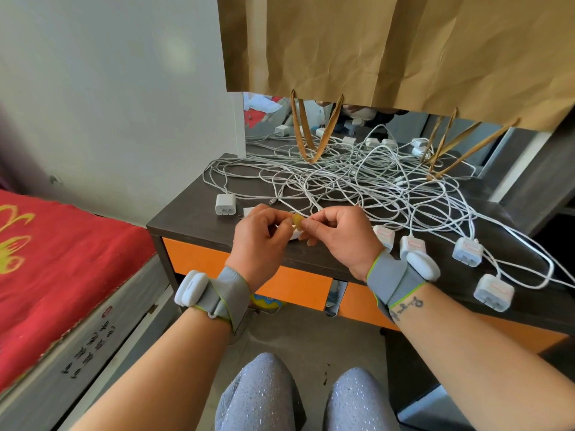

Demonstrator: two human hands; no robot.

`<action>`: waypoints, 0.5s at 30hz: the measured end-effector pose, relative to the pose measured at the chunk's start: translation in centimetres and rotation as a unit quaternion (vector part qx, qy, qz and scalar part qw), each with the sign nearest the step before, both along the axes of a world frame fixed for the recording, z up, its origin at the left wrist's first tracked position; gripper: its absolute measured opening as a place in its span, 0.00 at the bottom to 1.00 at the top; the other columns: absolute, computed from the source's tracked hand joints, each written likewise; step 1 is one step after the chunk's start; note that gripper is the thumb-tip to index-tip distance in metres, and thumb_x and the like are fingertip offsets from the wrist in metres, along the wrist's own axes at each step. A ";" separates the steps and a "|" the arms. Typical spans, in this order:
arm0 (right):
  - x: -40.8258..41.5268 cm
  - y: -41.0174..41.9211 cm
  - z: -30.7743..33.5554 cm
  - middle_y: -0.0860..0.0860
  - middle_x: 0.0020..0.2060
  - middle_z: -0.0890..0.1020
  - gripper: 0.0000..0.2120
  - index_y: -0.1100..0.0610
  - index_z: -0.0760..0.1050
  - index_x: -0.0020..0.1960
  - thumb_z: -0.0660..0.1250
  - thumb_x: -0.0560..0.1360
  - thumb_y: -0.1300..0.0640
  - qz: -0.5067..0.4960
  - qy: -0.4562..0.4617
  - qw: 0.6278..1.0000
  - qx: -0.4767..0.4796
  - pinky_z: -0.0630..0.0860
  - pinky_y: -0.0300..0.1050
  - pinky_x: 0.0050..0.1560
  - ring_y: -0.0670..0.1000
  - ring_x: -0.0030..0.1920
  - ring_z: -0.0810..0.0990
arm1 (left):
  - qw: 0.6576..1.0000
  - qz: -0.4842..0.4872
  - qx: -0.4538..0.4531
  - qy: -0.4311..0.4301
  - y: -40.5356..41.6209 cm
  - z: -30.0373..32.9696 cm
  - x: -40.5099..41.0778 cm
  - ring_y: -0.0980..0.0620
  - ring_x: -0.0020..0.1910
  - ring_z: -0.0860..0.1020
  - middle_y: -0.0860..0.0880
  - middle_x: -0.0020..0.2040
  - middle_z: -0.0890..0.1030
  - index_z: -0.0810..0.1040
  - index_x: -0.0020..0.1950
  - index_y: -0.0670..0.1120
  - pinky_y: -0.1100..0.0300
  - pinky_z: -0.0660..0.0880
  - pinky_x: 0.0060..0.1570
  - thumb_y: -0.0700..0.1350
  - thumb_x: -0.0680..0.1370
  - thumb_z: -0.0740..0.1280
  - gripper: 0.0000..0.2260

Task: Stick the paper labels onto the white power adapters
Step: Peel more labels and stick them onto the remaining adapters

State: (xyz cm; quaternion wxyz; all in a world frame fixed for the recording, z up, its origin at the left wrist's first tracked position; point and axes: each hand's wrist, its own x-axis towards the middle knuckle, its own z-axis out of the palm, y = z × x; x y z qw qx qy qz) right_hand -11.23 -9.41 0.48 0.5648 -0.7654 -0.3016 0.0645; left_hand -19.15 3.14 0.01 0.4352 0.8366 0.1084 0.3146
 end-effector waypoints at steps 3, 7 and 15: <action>-0.1 0.1 0.0 0.45 0.30 0.83 0.02 0.54 0.81 0.39 0.71 0.70 0.56 -0.006 -0.002 1.000 0.010 0.77 0.33 0.36 0.44 0.31 0.81 | 1.000 -0.003 -0.002 0.003 0.1 0.0 -0.1 0.57 0.32 0.69 0.55 0.36 0.72 0.81 0.42 0.43 0.72 0.65 0.31 0.41 0.77 0.64 0.07; -0.2 0.2 0.0 0.47 0.30 0.83 0.04 0.53 0.80 0.38 0.70 0.71 0.58 0.000 0.005 1.000 0.013 0.78 0.37 0.37 0.45 0.31 0.80 | 1.000 -0.006 0.008 -0.005 0.2 0.1 -0.2 0.57 0.32 0.69 0.55 0.36 0.72 0.81 0.41 0.42 0.71 0.65 0.32 0.40 0.76 0.65 0.07; -0.6 0.0 0.8 0.50 0.28 0.80 0.08 0.59 0.78 0.38 0.65 0.74 0.66 0.067 0.092 0.992 0.048 0.75 0.34 0.33 0.45 0.29 0.78 | 0.997 -0.042 0.062 -0.025 0.6 0.5 -0.8 0.57 0.32 0.68 0.53 0.37 0.72 0.81 0.42 0.40 0.71 0.65 0.32 0.38 0.76 0.66 0.05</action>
